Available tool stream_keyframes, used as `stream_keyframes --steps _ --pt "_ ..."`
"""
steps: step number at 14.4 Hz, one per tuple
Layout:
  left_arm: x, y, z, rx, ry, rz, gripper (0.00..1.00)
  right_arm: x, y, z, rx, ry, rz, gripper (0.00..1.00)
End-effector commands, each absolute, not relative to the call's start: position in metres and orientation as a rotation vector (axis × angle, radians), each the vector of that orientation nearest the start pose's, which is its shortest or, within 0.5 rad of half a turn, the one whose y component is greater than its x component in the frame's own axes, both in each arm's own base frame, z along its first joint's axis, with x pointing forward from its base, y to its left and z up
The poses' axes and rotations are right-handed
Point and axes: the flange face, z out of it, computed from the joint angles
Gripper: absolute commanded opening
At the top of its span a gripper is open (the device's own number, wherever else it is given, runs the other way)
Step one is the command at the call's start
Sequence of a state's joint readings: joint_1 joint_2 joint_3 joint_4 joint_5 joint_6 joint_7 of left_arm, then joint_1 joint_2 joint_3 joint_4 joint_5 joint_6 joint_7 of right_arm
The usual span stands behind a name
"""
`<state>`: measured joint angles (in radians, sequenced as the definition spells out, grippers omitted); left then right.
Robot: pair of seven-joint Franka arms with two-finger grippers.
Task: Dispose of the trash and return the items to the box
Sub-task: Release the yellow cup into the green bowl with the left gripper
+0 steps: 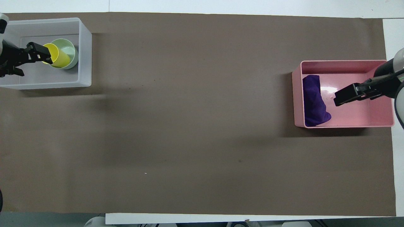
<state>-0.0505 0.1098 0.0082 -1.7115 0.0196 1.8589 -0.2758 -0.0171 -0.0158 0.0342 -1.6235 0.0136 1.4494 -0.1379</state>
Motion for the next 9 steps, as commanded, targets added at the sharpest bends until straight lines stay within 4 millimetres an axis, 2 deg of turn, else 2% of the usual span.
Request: stream_keyframes --steps 1,3,5,9 --pt "0.549 -0.029 0.551 -3.102 -0.118 0.001 1.0 0.528 0.012 0.599 -3.116 -0.213 0.23 1.0" --pt "0.538 -0.03 0.571 -3.104 0.027 0.013 1.0 0.528 0.013 0.6 -3.117 -0.215 0.225 0.99" --pt "0.543 -0.031 0.589 -3.122 0.044 -0.009 1.0 0.528 0.012 0.599 -3.116 -0.213 0.228 0.99" --pt "0.537 -0.039 0.593 -3.124 0.086 0.001 1.0 0.528 0.013 0.599 -3.116 -0.215 0.228 0.99"
